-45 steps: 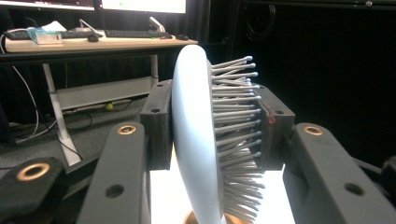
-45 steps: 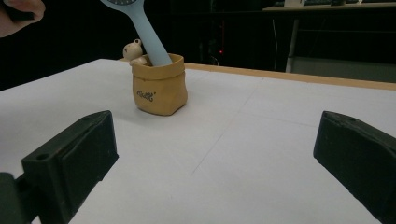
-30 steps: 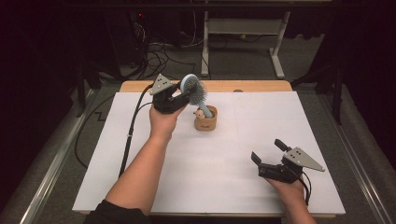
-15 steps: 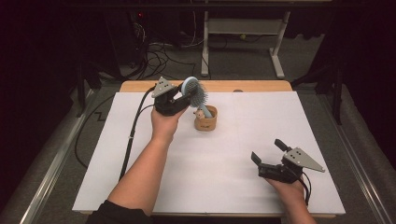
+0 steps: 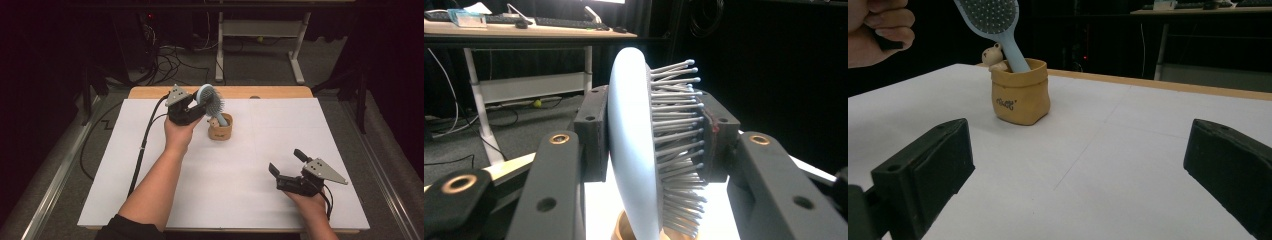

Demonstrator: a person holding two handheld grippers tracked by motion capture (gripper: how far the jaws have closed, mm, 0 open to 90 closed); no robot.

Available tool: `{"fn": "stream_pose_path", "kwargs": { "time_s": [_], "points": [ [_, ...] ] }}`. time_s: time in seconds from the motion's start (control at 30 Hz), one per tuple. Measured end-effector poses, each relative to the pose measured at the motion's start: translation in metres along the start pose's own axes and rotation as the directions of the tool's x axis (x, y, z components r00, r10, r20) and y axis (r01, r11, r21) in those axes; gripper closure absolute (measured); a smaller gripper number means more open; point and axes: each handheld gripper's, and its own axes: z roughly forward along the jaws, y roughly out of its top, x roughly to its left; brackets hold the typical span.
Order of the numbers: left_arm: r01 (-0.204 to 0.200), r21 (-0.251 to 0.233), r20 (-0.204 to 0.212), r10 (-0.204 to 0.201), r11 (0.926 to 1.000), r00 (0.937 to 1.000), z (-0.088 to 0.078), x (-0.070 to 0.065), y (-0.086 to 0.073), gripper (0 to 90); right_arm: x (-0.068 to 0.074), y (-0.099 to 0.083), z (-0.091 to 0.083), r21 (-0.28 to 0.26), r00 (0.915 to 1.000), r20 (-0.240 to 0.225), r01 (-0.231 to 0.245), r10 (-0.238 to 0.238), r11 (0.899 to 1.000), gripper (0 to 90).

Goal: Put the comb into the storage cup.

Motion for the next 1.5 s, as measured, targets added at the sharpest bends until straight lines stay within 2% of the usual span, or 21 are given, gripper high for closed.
{"fn": "stream_pose_path", "kwargs": {
  "time_s": [0.53,0.77,0.83,1.5],
  "points": [
    [-0.001,0.005,-0.014,0.001,1.0000,0.9999,0.000,0.002,-0.002,53.9,0.001,0.000,0.000,0.000,1.0000,-0.004,-0.002,0.002,1.000,0.2],
    [0.001,0.032,-0.033,0.000,0.9995,0.9994,-0.001,0.005,-0.001,46.6,0.001,0.000,0.000,0.002,1.0000,0.001,0.000,0.000,1.000,0.2],
    [-0.009,0.039,-0.034,0.010,0.9992,0.9994,-0.002,0.005,-0.001,45.9,0.001,0.000,0.000,0.001,1.0000,0.002,0.001,-0.001,1.000,0.2],
    [0.010,0.081,-0.059,-0.005,0.9967,0.9982,-0.008,0.014,0.001,38.6,0.001,0.000,0.000,0.005,1.0000,0.002,0.003,-0.003,1.000,0.2]
  ]
}}
